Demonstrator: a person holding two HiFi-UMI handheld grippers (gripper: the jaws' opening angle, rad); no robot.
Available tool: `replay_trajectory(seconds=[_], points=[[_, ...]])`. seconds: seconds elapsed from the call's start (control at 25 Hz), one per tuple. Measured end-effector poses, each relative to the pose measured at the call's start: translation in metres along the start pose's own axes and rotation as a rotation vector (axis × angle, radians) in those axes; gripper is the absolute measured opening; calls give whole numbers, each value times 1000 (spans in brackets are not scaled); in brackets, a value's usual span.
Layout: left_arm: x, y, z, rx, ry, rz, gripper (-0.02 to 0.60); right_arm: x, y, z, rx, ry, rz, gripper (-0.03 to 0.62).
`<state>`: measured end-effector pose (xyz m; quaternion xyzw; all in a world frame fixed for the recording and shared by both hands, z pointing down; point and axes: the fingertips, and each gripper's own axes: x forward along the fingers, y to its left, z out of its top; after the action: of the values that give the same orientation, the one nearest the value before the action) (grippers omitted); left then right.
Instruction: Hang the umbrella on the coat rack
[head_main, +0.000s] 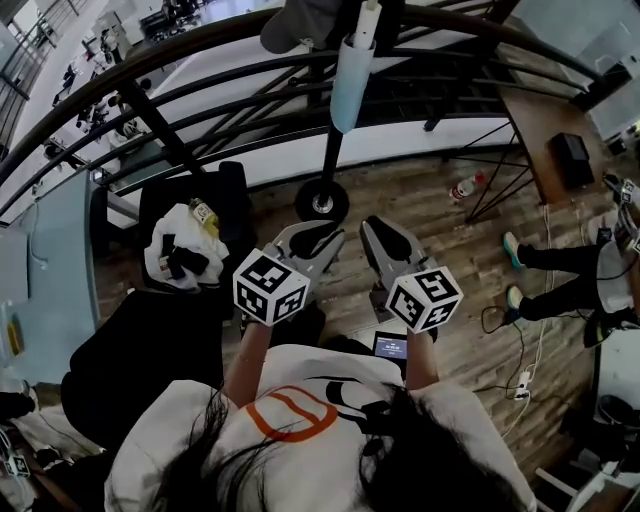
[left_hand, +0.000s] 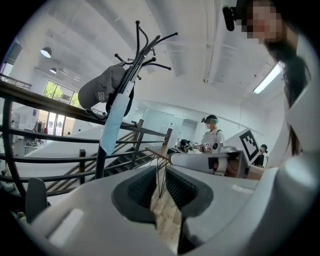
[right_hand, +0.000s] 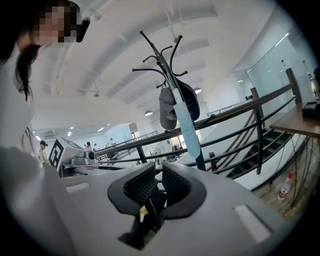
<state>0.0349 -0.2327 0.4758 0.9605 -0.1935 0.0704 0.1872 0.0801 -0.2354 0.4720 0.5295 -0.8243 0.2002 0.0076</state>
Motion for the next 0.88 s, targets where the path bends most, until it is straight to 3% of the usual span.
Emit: replay_trajectory(seconds=[0.52,0.72,0.88], points=[[7,-124,-23,-11,-36,90,40,-124,2,-18,25,-20,89,51],[-2,-162,-44,-26,-28,133,41,-168,4,-32,50,-26,93,49],[-7,-184,-51,-45,-47,126,40,-192,8,-35,51,-41,86,49]])
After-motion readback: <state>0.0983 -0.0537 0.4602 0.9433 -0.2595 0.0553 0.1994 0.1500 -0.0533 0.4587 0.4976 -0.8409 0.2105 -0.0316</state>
